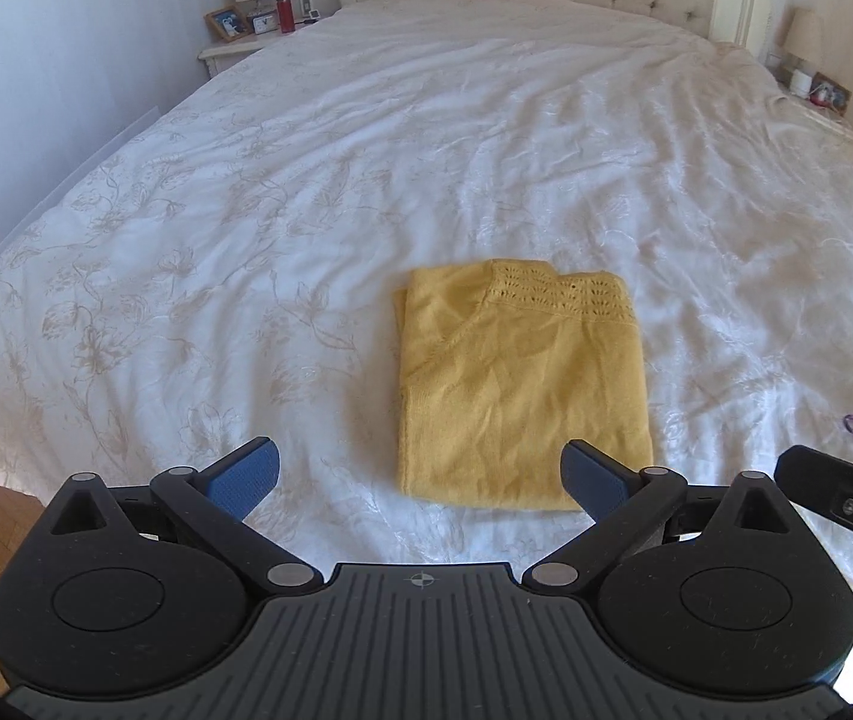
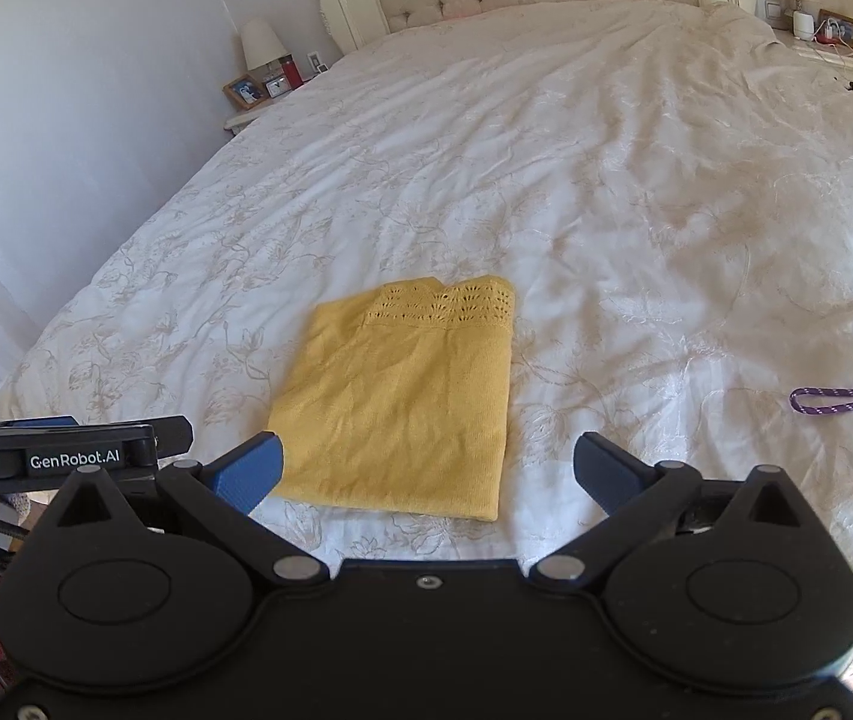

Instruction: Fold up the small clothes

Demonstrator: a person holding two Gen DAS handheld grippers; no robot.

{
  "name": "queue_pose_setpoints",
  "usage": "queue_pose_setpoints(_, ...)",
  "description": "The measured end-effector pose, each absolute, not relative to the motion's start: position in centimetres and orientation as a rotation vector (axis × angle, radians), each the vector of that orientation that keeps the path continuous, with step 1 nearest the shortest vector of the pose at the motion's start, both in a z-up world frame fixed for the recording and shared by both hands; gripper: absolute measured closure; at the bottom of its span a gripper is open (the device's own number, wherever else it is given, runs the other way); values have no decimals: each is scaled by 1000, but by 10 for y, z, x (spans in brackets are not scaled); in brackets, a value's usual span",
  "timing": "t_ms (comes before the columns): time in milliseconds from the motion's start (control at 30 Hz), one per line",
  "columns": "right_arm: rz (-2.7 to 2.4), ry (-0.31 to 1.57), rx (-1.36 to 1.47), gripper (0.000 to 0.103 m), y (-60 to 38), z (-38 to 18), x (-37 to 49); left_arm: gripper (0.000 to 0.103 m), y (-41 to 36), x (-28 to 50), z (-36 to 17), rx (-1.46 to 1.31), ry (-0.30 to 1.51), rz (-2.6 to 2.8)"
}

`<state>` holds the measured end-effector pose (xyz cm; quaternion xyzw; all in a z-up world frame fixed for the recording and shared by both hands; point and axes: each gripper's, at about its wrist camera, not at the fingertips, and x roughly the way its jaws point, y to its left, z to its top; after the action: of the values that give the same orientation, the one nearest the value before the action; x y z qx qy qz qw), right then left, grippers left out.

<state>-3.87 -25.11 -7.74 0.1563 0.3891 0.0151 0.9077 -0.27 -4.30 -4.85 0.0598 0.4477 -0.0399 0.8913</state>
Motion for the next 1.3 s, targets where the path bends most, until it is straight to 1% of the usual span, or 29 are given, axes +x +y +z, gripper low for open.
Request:
queue_pose_setpoints(167,16,746,315,1,-249,-65,-42,1,-42,-5,-49,103,941,-103)
queue_pose_setpoints(333,-54,731,239,1,-239,-57,-42,1,-42,-5,-50,101,955,-105)
queue_pose_setpoints(600,-27,810,318,1,-241,-60,-34,1,-39,-4,-51,90,974,-114)
queue_pose_setpoints(1300,-132,1001,224,1,-233,-85,-32,1,-36,-11,-58,117,1010,-99)
